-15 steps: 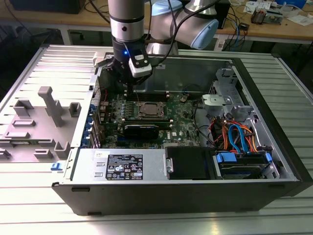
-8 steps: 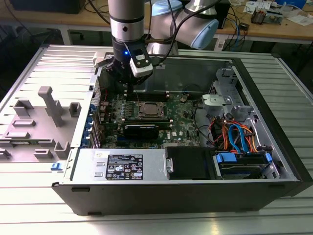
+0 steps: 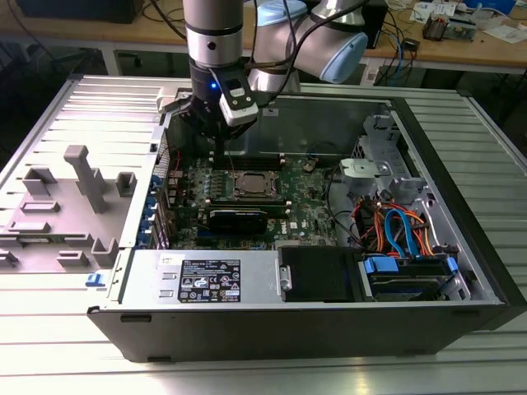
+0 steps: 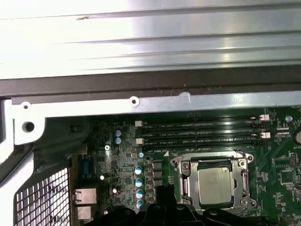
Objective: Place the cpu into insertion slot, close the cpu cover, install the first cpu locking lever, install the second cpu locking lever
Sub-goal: 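Install the first cpu locking lever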
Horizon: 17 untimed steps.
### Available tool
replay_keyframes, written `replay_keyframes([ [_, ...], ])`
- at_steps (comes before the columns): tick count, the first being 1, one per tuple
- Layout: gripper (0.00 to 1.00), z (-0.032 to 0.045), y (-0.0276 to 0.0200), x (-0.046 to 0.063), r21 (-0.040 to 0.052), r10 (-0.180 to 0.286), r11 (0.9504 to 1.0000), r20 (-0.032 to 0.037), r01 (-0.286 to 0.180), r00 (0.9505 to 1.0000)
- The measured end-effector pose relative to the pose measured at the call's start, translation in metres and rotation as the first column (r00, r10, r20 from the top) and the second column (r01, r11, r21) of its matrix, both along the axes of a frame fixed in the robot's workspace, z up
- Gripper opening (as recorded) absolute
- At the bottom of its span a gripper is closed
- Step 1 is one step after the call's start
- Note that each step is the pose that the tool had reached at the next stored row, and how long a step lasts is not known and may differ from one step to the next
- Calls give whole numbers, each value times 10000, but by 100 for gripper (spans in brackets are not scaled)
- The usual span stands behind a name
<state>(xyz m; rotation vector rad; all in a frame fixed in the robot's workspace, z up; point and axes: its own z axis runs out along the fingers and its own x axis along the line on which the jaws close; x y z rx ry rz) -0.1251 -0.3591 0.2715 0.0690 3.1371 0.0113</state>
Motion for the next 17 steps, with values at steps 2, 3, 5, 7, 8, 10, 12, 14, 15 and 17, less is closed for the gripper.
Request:
replay_keyframes([
  [2,11,-1,16,-10,0,235,9997,0,-235,9997],
  [3,11,-3,37,-10,0,356,9994,0,-356,9994],
  [5,11,-5,67,-10,-1,425,9991,-1,-425,9991],
  [7,11,-9,84,-11,-1,540,9985,0,-540,9985],
  [8,11,-16,94,-11,-1,642,9979,0,-642,9979],
  [10,11,-33,119,-10,-55,670,9977,-5,-670,9978],
  [12,11,-56,145,-10,-164,658,9977,-11,-658,9978],
  [14,11,-74,157,-11,-195,589,9981,-16,-589,9983],
  [15,11,-76,160,-10,-195,577,9981,-16,-578,9983],
  [17,11,-81,162,-7,-189,576,9982,-15,-576,9983],
])
